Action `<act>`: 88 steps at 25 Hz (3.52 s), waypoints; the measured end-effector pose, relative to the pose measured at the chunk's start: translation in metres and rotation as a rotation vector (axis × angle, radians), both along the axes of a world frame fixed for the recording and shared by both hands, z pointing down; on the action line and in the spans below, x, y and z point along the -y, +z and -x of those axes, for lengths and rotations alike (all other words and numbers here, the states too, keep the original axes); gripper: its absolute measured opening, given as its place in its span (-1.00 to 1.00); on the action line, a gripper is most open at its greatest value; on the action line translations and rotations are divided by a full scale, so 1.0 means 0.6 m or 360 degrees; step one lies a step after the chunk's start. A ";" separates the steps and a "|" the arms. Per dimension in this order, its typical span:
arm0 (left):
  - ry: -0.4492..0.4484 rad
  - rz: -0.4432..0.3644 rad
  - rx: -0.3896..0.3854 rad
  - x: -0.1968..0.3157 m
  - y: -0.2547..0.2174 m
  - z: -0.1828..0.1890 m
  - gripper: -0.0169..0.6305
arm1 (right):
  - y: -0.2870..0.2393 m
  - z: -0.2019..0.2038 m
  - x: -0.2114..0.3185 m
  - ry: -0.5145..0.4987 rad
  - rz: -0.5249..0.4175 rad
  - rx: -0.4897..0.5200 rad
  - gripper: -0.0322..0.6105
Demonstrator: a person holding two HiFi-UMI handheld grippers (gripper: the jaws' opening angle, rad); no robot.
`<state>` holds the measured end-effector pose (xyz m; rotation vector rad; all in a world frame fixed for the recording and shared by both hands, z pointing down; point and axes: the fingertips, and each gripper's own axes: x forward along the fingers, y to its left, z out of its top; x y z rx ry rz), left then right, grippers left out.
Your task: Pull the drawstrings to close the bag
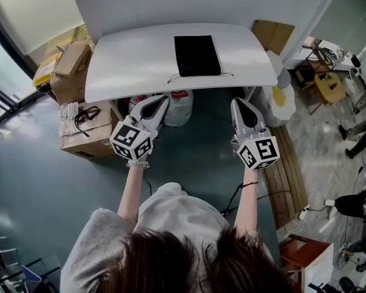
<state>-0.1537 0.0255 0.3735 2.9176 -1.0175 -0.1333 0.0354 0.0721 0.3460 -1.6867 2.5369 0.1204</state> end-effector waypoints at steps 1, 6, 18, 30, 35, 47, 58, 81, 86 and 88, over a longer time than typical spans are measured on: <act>-0.0005 0.0011 0.0003 0.001 0.003 -0.001 -0.99 | 0.001 -0.001 0.001 -0.0010 0.0004 0.0007 -0.88; -0.0025 0.0024 -0.0004 0.023 0.004 -0.004 -0.99 | 0.000 -0.009 0.022 -0.0023 0.0002 0.0034 -0.88; 0.0008 0.0013 -0.0036 0.143 0.007 -0.028 -0.99 | 0.007 -0.046 0.131 0.0069 0.0009 0.0014 -0.88; 0.0075 0.0025 -0.0056 0.259 0.018 -0.040 -0.99 | 0.023 -0.051 0.237 0.0136 0.0056 -0.0016 -0.88; 0.0090 0.0046 -0.0055 0.281 0.033 -0.040 -0.99 | 0.033 -0.050 0.265 0.0186 0.0056 0.0083 -0.88; 0.0079 0.0093 -0.0015 0.317 0.057 -0.045 -0.99 | 0.060 -0.064 0.318 0.0178 0.0133 0.0107 -0.88; -0.0064 0.0125 0.0056 0.379 0.069 -0.086 -0.99 | 0.065 -0.117 0.424 0.0025 0.0182 0.0100 -0.88; -0.0539 0.0287 0.0212 0.459 0.156 -0.105 -0.99 | 0.165 -0.178 0.564 -0.0406 0.0440 -0.0104 -0.87; -0.0551 0.0364 0.0289 0.467 0.188 -0.092 -0.99 | 0.192 -0.174 0.572 -0.0451 0.0539 -0.0154 -0.87; -0.0552 0.0398 0.0338 0.474 0.200 -0.086 -0.99 | 0.202 -0.178 0.578 -0.0442 0.0577 -0.0206 -0.87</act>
